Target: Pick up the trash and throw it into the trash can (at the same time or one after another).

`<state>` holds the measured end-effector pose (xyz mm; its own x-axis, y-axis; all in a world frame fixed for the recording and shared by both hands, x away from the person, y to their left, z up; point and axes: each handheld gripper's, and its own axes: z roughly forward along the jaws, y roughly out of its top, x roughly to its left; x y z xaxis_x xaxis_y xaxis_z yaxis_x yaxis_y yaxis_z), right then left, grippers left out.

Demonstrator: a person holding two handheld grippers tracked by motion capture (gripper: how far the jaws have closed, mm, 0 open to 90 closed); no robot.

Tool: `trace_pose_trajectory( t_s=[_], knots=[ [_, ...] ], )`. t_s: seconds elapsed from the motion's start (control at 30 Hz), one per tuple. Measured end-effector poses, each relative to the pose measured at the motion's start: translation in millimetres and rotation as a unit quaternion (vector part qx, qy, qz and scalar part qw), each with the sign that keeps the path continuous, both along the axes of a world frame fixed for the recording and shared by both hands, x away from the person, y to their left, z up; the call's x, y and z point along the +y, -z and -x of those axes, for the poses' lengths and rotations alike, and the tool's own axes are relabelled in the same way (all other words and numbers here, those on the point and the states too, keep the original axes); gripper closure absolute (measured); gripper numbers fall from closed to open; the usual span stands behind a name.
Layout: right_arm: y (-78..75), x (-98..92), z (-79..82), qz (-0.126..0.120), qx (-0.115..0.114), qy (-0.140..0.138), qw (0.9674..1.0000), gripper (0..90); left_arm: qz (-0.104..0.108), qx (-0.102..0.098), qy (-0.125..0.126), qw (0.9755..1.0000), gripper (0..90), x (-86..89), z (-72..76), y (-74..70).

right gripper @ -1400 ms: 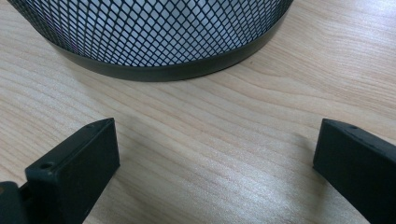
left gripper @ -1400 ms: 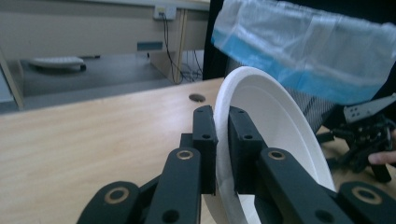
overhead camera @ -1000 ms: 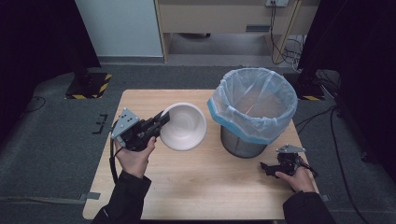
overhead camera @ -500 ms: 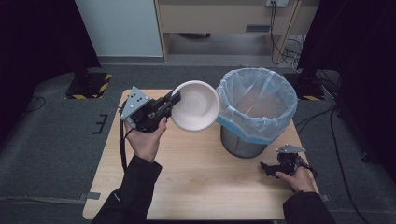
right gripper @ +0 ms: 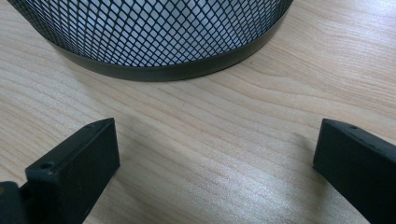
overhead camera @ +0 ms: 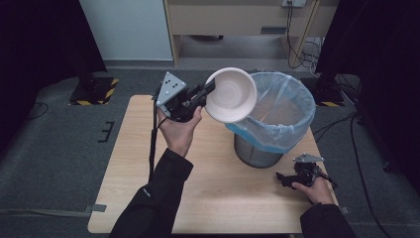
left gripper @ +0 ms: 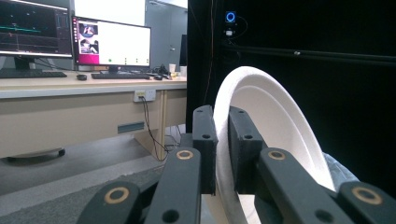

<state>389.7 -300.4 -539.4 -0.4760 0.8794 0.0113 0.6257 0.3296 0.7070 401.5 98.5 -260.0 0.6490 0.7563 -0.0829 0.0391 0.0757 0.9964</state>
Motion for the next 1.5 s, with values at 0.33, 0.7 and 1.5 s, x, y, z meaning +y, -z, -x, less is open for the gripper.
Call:
trace_pose_trajectory(
  t_s=[0.33, 0.7, 1.5],
  knots=[
    [0.0, -0.1, 0.0, 0.000, 0.000, 0.000, 1.0000, 0.6, 0.000, -0.005, 0.000, 1.0000, 82.5, -26.6, -19.1, -4.1],
    [0.0, 0.0, 0.0, 0.000, 0.000, 0.000, 1.0000, 0.6, -0.004, -0.011, 0.005, 0.9999, 82.4, -59.3, -33.8, -0.4],
    [-0.1, 0.0, 0.2, 0.000, 0.001, -0.003, 1.0000, 0.7, -0.042, 0.004, 0.015, 0.9990, 35.3, -48.7, -29.1, 28.9]
  ],
)
